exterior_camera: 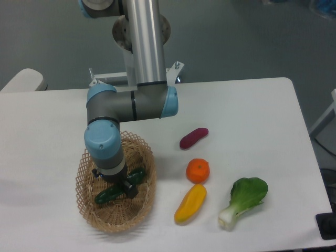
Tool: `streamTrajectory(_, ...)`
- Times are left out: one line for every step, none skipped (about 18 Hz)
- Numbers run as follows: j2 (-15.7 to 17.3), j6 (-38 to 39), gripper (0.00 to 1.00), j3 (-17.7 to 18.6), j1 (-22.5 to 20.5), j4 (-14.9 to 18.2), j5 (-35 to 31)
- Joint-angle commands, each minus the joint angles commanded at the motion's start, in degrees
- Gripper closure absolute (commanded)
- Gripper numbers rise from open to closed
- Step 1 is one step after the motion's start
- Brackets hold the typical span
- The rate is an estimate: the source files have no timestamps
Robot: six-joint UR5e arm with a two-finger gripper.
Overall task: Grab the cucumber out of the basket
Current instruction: 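Close the gripper on the cucumber and lift it from the basket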
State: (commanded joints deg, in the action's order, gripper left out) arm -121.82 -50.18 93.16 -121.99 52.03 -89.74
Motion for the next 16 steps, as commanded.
streamTrajectory(0.0, -0.2, 0.60, 0.0, 0.0, 0.0, 0.0)
streamTrajectory(0.1, -0.4, 0.67, -0.1, 0.0, 0.1, 0.0)
streamTrajectory(0.2, -0.4, 0.72, -0.2, -0.1, 0.1, 0.1)
streamTrajectory(0.3, -0.4, 0.76, -0.2, -0.1, 0.1, 0.1)
streamTrajectory(0.5, -0.5, 0.78, -0.4, -0.2, 0.2, 0.1)
streamTrajectory(0.6, -0.5, 0.78, -0.7, -0.3, 0.3, 0.2)
streamTrajectory(0.7, -0.5, 0.78, -1.2, -0.4, 0.4, 0.2)
streamTrajectory(0.8, -0.5, 0.78, -2.1, -0.5, 0.4, 0.3)
streamTrajectory(0.8, -0.5, 0.78, -3.0, -0.5, 0.5, 0.4)
streamTrajectory(0.9, -0.5, 0.78, -3.9, -0.6, 1.0, 0.4)
streamTrajectory(1.1, -0.6, 0.78, -4.5, -0.8, 1.1, 0.4)
streamTrajectory(1.7, -0.6, 0.78, -4.9, -1.2, 1.1, 0.5)
streamTrajectory(2.1, -0.7, 0.78, -5.4, -1.7, 1.2, 0.7)
streamTrajectory(2.6, -0.7, 0.78, -6.0, -1.9, 1.7, 0.9)
streamTrajectory(3.2, -0.7, 0.78, -6.6, -2.5, 2.6, 1.5)
streamTrajectory(3.8, -0.8, 0.78, -7.1, -3.4, 3.8, 2.1)
